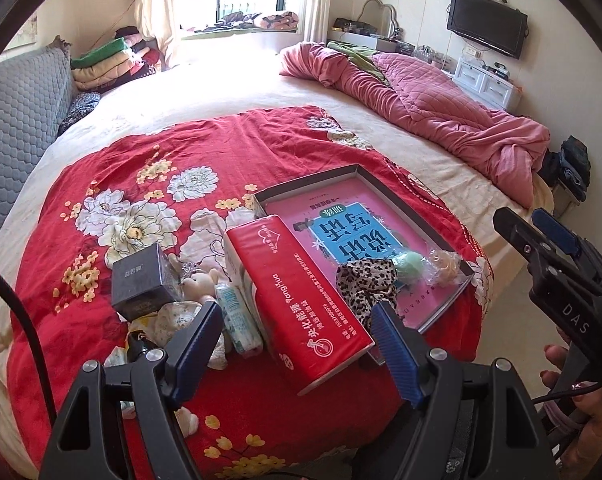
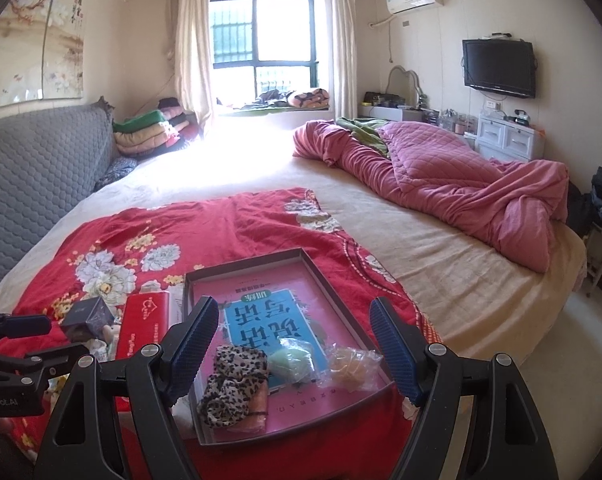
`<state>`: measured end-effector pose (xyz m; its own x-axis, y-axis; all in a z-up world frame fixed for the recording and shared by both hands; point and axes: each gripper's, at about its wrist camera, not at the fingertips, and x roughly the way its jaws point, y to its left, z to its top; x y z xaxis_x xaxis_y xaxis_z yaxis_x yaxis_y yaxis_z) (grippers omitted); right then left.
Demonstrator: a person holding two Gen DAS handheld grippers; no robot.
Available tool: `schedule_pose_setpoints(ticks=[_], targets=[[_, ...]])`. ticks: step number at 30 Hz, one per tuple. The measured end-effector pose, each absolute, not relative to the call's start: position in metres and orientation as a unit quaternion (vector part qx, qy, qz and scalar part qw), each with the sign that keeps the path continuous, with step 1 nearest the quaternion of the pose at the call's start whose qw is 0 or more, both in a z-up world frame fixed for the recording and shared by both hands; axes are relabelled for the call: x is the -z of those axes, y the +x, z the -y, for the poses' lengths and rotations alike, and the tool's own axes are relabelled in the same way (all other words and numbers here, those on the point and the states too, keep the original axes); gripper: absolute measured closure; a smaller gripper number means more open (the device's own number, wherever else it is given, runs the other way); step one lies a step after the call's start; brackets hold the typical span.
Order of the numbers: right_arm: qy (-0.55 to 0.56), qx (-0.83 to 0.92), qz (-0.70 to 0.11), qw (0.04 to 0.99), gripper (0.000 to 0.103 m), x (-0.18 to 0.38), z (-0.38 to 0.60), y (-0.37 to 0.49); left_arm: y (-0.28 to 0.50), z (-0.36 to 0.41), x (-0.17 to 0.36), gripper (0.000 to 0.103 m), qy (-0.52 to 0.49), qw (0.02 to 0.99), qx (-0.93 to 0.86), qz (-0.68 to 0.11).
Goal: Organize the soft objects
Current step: 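Move both tools back over the pile of items beside the tray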
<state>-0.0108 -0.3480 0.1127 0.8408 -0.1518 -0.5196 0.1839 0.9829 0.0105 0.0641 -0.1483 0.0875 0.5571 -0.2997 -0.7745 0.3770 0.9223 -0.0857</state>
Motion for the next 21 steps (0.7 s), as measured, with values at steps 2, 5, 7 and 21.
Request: schedule_pose_setpoints(ticks=[2, 5, 7, 21], targets=[[0.025, 0.079, -0.265, 0.961, 0.024, -0.118, 0.34, -0.012, 0.063, 0.142, -0.089, 0.027, 0.041, 0.883, 0.189, -0.428], [0.02, 0.065, -0.258, 0.964, 0.024, -0.125, 0.328, -0.013, 0.061, 0.133, -0.092, 0.027, 0.038, 0.886, 0.179, -0.425], [0.022, 0.053, -0.258, 0.965, 0.024, -0.129, 0.321, -0.012, 0.059, 0.128, -0.093, 0.027, 0.04, 0.889, 0.174, -0.421], [0.007, -0.002, -0.256, 0.967, 0.024, -0.137, 0.277, -0.013, 0.056, 0.085, -0.097, 0.027, 0.027, 0.898, 0.136, -0.418]])
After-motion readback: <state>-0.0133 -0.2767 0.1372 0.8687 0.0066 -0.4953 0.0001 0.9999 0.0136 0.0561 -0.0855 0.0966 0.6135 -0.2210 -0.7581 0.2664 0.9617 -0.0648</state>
